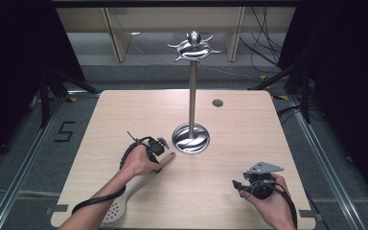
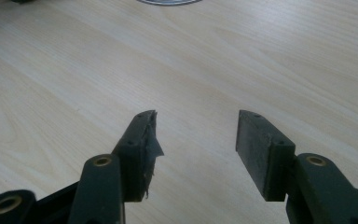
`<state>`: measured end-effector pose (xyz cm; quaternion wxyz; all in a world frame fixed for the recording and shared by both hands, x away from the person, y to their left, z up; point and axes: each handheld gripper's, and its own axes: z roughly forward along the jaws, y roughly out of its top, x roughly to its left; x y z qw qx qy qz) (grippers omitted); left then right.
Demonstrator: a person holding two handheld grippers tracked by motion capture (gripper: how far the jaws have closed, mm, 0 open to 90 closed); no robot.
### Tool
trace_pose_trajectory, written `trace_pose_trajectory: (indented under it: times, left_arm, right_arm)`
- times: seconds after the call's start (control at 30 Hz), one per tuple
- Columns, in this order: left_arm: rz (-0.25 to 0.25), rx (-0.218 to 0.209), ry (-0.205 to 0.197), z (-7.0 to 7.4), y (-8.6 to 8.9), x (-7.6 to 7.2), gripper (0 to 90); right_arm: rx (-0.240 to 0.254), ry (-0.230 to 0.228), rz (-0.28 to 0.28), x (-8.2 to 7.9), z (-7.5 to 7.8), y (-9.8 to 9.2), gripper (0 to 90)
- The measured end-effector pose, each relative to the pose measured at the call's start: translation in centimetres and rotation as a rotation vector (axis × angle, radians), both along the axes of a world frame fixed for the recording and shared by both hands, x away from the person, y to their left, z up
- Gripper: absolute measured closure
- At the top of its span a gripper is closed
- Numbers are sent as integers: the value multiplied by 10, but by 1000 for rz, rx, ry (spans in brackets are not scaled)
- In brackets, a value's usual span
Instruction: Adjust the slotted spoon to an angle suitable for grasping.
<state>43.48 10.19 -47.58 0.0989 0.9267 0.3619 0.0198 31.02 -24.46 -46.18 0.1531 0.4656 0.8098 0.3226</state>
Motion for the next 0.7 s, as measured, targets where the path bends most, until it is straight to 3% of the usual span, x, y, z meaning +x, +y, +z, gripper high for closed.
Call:
trace_pose_trajectory:
  times: [0.2,0.23,0.27,0.33,0.37,0.43,0.53,0.57,0.6,0.63,0.67,0.7]
  left_arm:
    - [12,-57,-26,13,9,-3,710]
    - [16,-80,-59,17,14,-6,710]
    - [16,-80,-59,17,14,-6,710]
    - [40,-135,-89,25,23,-10,710]
    - [40,-135,-89,25,23,-10,710]
    - [87,-201,-142,31,32,-15,710]
    - [76,-220,-153,37,40,-19,711]
    - [74,-235,-184,43,48,-23,711]
    - [74,-235,-184,43,48,-23,711]
    - [90,-267,-215,48,55,-27,711]
    - [90,-267,-215,48,55,-27,711]
    - [93,-295,-233,53,62,-31,711]
  right_arm:
    - [-3,0,2,0,0,0,482]
    - [-10,-15,8,0,0,-1,481]
    - [-10,-15,8,0,0,-1,481]
    - [-2,-11,4,0,0,-1,480]
    - [-2,-11,4,0,0,-1,480]
    - [8,0,-6,0,1,-1,480]
    - [5,-2,-6,0,1,-1,480]
    - [-6,-17,7,0,0,-2,479]
    - [-6,-17,7,0,0,-2,479]
    - [-6,-14,5,0,1,-2,478]
    - [-6,-14,5,0,1,-2,478]
    - [9,-5,-11,-1,2,-1,477]
